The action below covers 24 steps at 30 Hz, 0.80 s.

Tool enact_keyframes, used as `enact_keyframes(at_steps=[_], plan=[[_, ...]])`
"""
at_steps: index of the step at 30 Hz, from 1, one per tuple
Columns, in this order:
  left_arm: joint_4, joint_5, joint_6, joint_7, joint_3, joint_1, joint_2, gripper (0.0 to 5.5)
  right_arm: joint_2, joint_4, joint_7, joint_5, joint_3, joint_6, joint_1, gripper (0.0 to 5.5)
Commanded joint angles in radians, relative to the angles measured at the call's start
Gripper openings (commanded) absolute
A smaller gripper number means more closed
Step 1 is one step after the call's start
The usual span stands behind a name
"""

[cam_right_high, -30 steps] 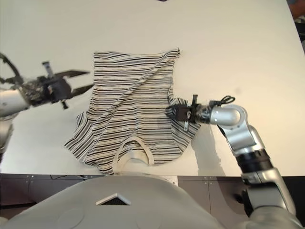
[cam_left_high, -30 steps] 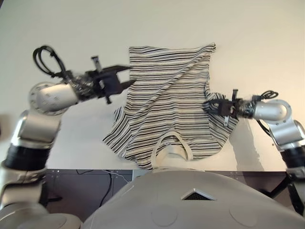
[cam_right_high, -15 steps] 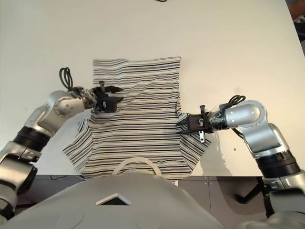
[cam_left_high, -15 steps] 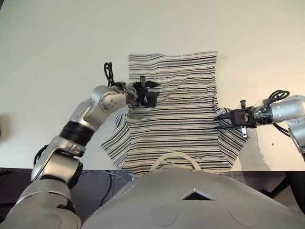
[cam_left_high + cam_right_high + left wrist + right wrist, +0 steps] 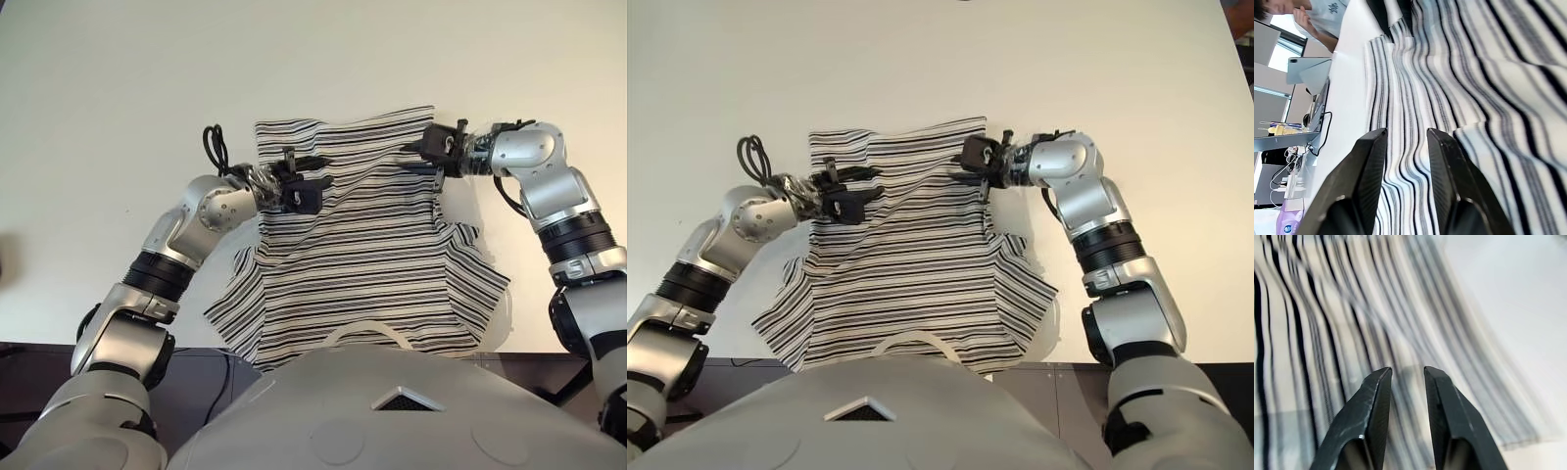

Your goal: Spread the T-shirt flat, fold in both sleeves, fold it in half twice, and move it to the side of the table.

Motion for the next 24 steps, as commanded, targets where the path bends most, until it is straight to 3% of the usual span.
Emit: enact_keyframes(at_steps=[1, 7, 12, 18, 24], plan=[[-0.069, -0.003, -0.005, -0.110, -0.036, 0.119, 0.085, 1.49, -0.069, -0.096, 0.182, 0.044, 0.041, 0.032, 0.103, 1.18], [-0.123, -0.001, 0.025, -0.179, -0.044, 0.218, 0.145, 1.49, -0.113, -0.226, 0.212, 0.071, 0.019, 0.104, 0.175, 1.18], [-0.087, 0.005, 0.062, -0.115, -0.007, 0.142, 0.079, 1.49, -0.100, -0.193, 0.157, 0.074, -0.025, 0.109, 0.134, 1.18], [0.009, -0.016, 0.088, -0.113, 0.000, 0.045, 0.020, 1.49, -0.060, 0.007, 0.083, 0.053, -0.070, 0.060, 0.016, 1.18], [0.265, -0.050, 0.028, -0.089, 0.015, -0.069, -0.025, 1.49, 0.070, 0.401, -0.111, -0.071, -0.043, -0.084, -0.156, 1.18]])
